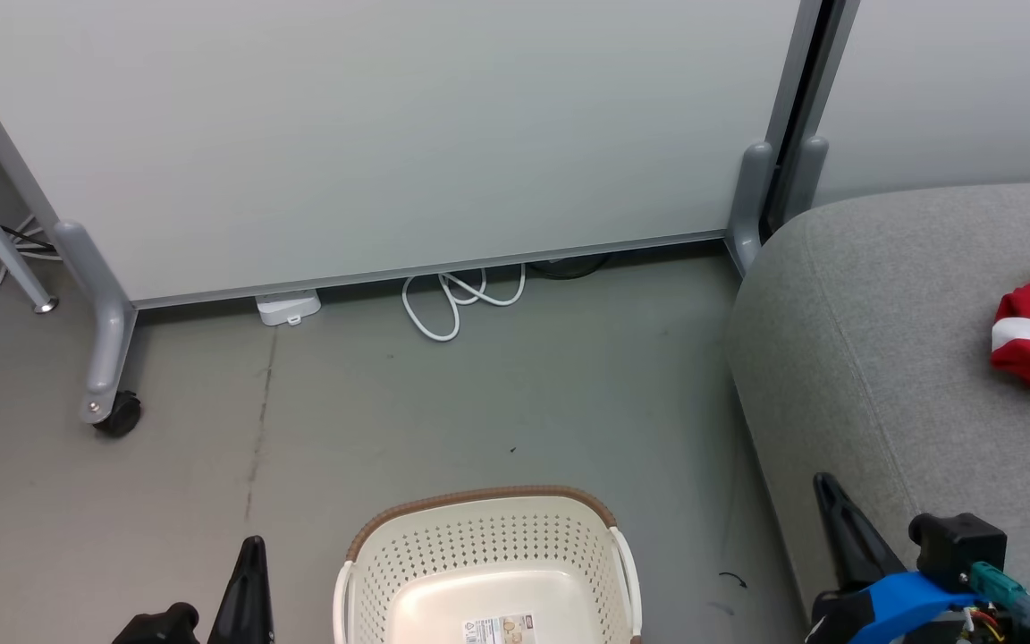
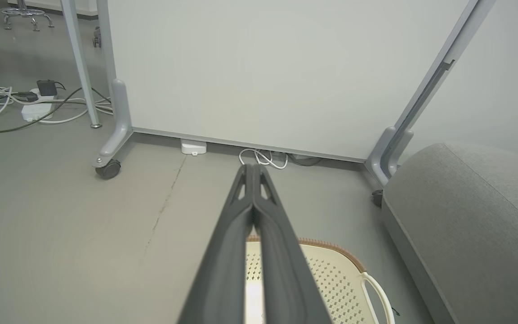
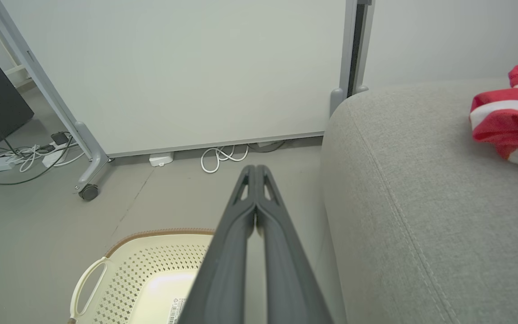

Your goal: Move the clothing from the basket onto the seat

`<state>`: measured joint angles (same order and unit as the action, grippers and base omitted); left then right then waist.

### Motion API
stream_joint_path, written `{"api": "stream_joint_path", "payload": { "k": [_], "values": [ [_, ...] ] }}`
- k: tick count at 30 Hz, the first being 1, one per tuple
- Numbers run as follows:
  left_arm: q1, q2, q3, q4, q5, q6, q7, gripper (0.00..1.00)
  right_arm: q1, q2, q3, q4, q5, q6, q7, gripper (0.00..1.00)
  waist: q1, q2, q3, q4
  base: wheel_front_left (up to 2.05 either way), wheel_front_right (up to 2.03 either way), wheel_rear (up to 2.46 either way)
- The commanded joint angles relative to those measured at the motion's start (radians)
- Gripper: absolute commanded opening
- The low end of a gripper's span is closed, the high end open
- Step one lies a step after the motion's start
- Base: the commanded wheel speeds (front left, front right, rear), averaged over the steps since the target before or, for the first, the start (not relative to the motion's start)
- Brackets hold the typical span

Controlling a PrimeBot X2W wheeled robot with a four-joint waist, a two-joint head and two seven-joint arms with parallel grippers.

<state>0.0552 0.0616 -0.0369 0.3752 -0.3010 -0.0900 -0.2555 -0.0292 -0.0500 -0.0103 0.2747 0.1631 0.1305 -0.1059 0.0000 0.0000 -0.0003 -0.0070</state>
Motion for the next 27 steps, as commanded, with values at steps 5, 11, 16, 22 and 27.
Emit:
{"api": "stream_joint_path", "payload": {
  "k": [5,11,16,22,27],
  "values": [
    [-0.019,0.0,0.016,-0.009,-0.096,-0.003,0.031,0.0,-0.013,0.0,-0.013,-0.001,0.107,0.0,0.021,0.0,0.0,0.0,0.0,0.0,0.0,0.0,0.0],
    [-0.031,0.0,0.027,-0.022,-0.199,-0.006,0.059,0.0,-0.017,0.0,-0.019,-0.007,0.221,0.0,0.036,0.0,0.0,0.0,0.0,0.001,0.0,0.0,0.0],
    [-0.041,-0.001,0.035,-0.031,-0.28,-0.009,0.08,0.0,-0.021,0.0,-0.024,-0.01,0.31,0.0,0.048,0.0,0.0,0.0,0.0,0.001,0.0,0.0,0.0],
    [-0.052,-0.002,0.045,-0.041,-0.37,-0.012,0.105,0.0,-0.027,0.0,-0.03,-0.013,0.41,0.0,0.062,0.0,0.0,0.0,0.001,0.001,0.0,0.0,0.0],
    [-0.062,-0.003,0.053,-0.048,-0.441,-0.014,0.125,0.0,-0.032,0.0,-0.036,-0.015,0.489,0.0,0.074,0.0,0.0,0.0,0.001,0.002,0.0,0.0,0.0]
  ]
}}
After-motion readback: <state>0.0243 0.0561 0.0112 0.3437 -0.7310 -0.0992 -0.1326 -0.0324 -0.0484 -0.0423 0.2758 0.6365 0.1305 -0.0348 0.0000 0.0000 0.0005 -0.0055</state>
